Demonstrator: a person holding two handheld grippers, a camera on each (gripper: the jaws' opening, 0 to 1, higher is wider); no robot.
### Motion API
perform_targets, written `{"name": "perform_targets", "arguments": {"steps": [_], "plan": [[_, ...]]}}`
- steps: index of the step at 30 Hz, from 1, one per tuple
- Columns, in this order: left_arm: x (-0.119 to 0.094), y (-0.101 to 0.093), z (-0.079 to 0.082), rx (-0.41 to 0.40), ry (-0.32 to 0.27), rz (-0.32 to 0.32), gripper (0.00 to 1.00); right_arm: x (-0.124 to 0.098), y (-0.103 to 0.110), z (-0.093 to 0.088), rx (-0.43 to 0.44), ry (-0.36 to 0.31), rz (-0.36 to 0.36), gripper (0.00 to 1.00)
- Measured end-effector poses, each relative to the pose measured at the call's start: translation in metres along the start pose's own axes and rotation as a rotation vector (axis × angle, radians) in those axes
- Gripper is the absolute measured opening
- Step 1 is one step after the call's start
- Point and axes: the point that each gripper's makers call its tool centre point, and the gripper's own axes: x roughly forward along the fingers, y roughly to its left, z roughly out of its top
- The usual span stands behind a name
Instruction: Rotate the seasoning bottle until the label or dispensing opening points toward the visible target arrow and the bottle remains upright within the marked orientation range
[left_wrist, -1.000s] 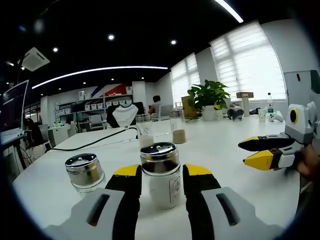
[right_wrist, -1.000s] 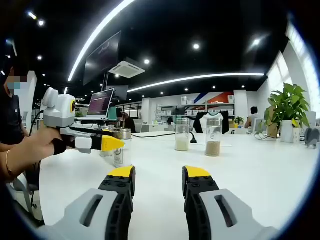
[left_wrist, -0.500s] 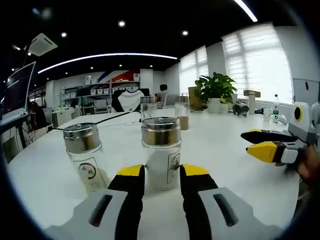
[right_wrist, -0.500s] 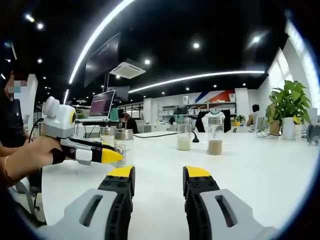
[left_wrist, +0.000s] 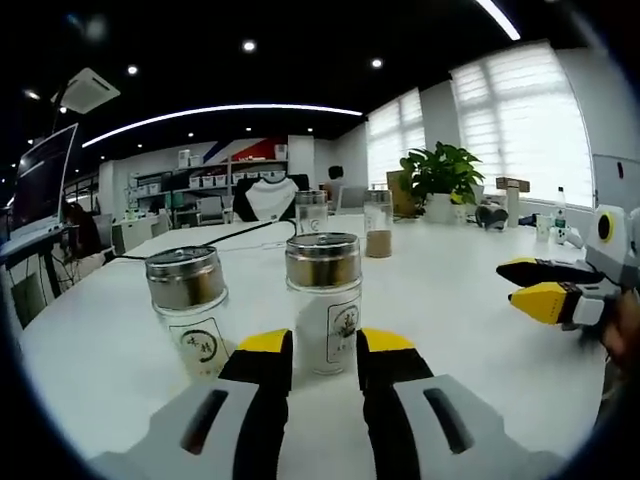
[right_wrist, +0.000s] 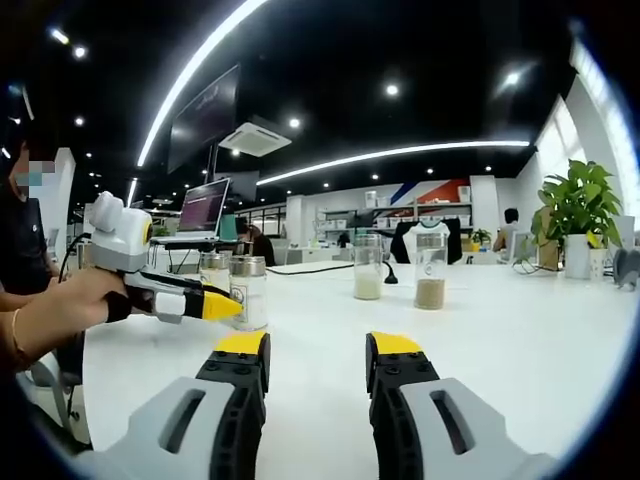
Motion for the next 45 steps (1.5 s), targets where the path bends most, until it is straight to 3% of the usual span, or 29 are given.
{"name": "perform_targets", "arguments": {"steps": [14,24,29,34,45], "plan": [[-0.003,0.000,0.005,0.000,-0.004,-0.006,0.27,0.001,0.002,-0.001,-0.014,0.010,0.002,0.37],[0.014,-0.006,0.011,0.050,0.011,-0.020,0.32,0.000,0.002,0.000,-0.014,0.009,-0.001,0.37],[0.027,-0.006,0.006,0.117,0.059,-0.007,0.36,0.000,0.002,0.000,-0.016,0.008,-0.003,0.37],[0.031,-0.005,0.009,0.061,0.026,0.009,0.34,-0.001,0.002,0.000,-0.020,0.006,-0.007,0.37],[0.020,-0.007,0.007,0.033,-0.010,0.017,0.33,-0.001,0.002,0.001,-0.027,0.002,-0.005,0.37]]}}
